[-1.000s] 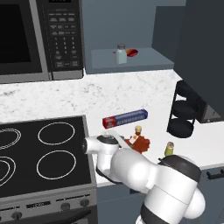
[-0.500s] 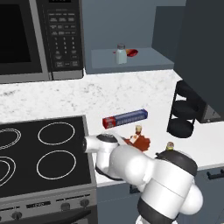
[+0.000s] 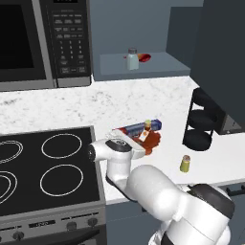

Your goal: Put the shaker and condiment bottle from the counter next to their counterparts in the cabinet.

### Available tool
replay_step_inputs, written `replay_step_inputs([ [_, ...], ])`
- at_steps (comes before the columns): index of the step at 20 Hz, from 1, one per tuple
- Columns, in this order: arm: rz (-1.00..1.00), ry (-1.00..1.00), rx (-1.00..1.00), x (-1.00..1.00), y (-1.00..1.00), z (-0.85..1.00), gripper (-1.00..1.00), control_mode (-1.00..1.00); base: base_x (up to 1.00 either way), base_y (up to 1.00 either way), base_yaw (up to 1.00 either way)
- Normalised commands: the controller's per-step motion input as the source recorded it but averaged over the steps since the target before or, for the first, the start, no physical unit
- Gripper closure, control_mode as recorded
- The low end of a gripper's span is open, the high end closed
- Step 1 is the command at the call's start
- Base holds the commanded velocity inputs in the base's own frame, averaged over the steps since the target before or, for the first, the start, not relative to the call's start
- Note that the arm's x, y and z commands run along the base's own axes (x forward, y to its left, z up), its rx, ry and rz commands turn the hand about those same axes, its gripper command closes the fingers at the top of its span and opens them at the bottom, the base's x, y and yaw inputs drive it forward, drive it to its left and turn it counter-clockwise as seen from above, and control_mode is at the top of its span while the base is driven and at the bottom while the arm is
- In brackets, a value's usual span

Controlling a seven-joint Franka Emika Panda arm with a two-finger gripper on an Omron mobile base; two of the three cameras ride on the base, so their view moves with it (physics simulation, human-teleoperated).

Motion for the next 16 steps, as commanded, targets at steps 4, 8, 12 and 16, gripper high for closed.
replay_step_inputs([
  [4,0.35,0.15,0.06,-0.03,-0.13,0.97,1.0,-1.0,0.0,0.0,0.0],
  [8,0.23,0.25,0.02,-0.03,-0.06,0.99,1.0,-1.0,0.0,0.0,0.0],
  [12,0.2,0.22,0.0,-0.01,0.0,0.87,1.0,-1.0,0.0,0.0,0.0],
  [16,0.23,0.1,-0.01,0.0,0.0,0.77,1.0,-1.0,0.0,0.0,0.0],
])
